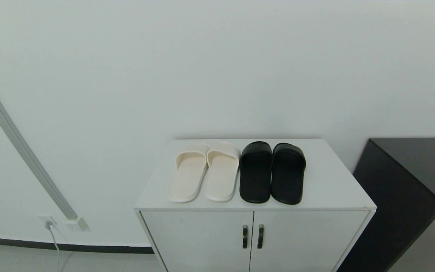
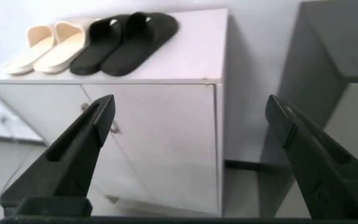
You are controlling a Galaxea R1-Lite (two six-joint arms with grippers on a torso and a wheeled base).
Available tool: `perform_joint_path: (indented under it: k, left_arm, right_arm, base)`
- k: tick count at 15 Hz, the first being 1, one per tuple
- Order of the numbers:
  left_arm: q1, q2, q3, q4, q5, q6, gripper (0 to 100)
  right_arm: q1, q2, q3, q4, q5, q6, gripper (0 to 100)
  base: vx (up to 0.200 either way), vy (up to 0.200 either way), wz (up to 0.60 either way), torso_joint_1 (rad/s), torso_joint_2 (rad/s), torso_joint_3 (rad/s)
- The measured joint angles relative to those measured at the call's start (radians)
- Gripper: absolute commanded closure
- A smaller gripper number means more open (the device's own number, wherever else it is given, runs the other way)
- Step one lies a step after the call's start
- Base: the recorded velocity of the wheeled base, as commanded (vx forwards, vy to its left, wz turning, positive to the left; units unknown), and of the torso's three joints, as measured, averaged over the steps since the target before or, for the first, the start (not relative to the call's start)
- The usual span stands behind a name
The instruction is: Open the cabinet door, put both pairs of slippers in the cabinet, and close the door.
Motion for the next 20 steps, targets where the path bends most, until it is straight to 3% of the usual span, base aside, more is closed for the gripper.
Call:
perform_joint_path:
  k: [3, 5, 13, 16, 20]
  left_arm:
    - [0.000, 0.000, 0.000, 0.000, 0.000, 0.000, 100]
    - [0.000, 0.000, 0.000, 0.000, -0.001, 0.000, 100]
    - [0.000, 0.000, 0.000, -0.001, -0.001, 0.000, 100]
    - [0.000, 0.000, 0.000, 0.000, -0.001, 0.000, 100]
    - [0.000, 0.000, 0.000, 0.000, -0.001, 0.000, 100]
  right_arm:
    - [0.054, 0.231, -0.040, -0.172, 0.010, 0.003, 0]
    - [0.134, 0.379, -0.094, -0.237, -0.041, 0.010, 0]
    - [0.571, 0.816, -0.381, -0.302, -0.399, 0.083, 0]
    - [0.685, 0.952, -0.469, -0.361, -0.549, 0.118, 0]
    - [0.770, 1.132, -0.594, -0.378, -0.750, 0.168, 0]
  base:
    - [0.000, 0.000, 0.00, 0.000, 0.00, 0.000]
    - [0.000, 0.000, 0.00, 0.000, 0.00, 0.000]
    - [0.000, 0.000, 0.00, 0.000, 0.00, 0.000]
    - [0.000, 0.000, 0.00, 0.000, 0.00, 0.000]
    - [0.000, 0.000, 0.00, 0.000, 0.00, 0.000]
